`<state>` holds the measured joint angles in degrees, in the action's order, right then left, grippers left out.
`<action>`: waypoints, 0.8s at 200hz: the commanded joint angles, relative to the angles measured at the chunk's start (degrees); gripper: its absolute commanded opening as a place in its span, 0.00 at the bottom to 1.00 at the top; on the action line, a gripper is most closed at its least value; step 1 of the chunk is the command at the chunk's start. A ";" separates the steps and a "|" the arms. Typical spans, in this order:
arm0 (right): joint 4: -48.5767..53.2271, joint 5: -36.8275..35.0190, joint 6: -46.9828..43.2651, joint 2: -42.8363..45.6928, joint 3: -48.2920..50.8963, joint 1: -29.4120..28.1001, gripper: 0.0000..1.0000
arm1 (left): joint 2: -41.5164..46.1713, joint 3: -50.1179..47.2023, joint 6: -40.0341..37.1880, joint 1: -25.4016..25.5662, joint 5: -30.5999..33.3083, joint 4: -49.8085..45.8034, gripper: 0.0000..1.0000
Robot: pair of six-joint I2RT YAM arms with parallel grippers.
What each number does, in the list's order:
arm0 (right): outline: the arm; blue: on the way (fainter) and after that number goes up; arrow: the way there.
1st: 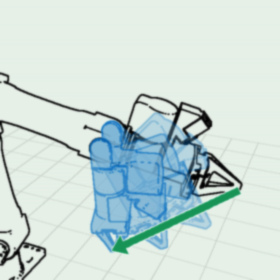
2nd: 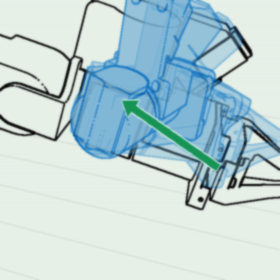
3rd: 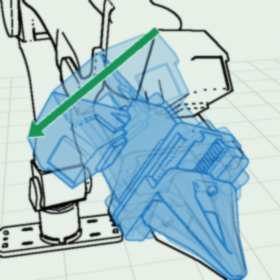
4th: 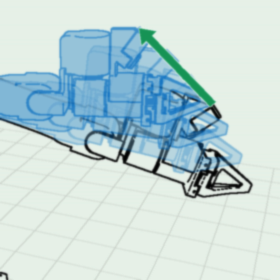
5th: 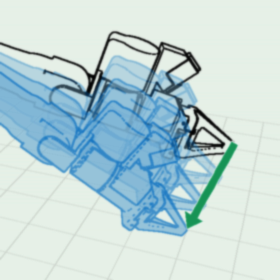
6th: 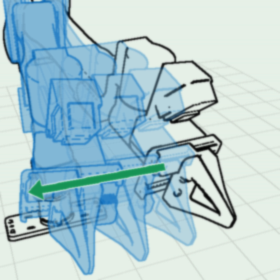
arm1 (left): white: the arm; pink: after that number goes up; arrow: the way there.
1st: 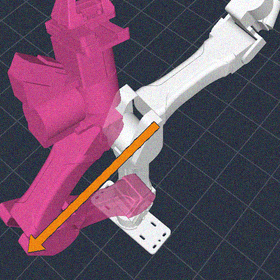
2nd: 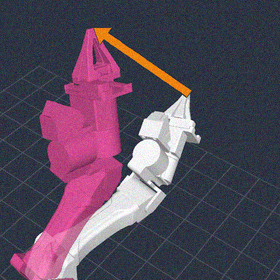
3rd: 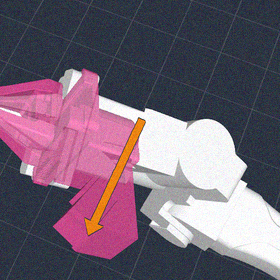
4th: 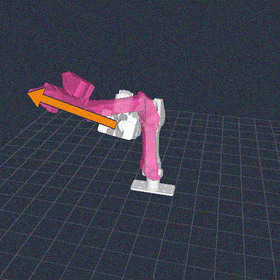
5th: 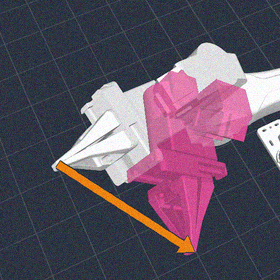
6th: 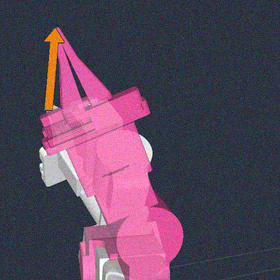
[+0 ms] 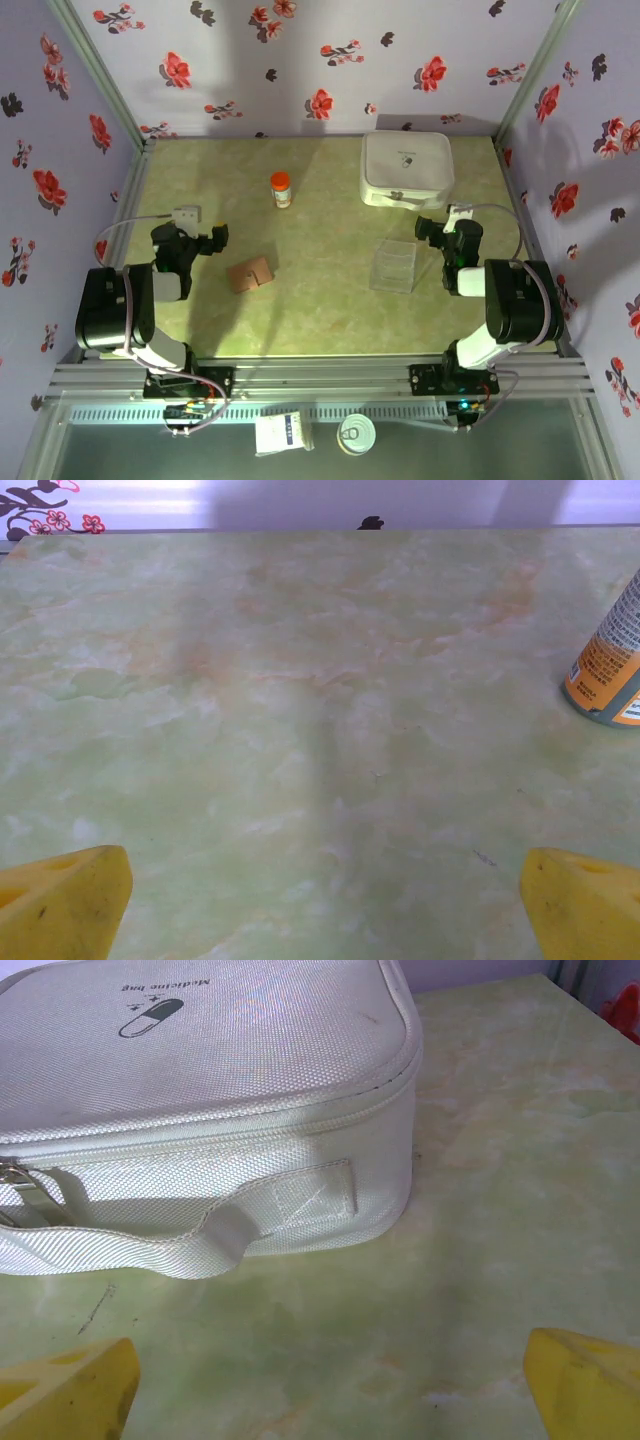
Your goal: Take the credit cards out of the card holder
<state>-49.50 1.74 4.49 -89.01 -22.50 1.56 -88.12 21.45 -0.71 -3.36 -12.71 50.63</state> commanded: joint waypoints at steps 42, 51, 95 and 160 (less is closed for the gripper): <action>-1.66 -0.07 -0.36 -0.47 0.20 0.17 0.99 | -0.05 -0.36 -1.49 -0.29 -0.91 2.27 1.00; -1.66 -0.07 -0.36 -0.47 0.18 0.19 0.99 | -0.06 -0.36 -1.49 -0.26 -0.88 2.28 1.00; -1.75 -0.16 -0.20 -0.54 0.25 0.20 0.99 | -0.08 -0.34 -1.40 -0.29 -0.91 2.41 1.00; -1.75 -0.16 -0.22 -0.51 0.19 0.20 0.99 | -0.16 0.43 2.08 -0.46 7.71 1.28 1.00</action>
<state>-49.50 1.74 4.49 -89.01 -22.50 1.58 -88.12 21.45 0.25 -3.40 -7.88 50.59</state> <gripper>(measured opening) 0.993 0.998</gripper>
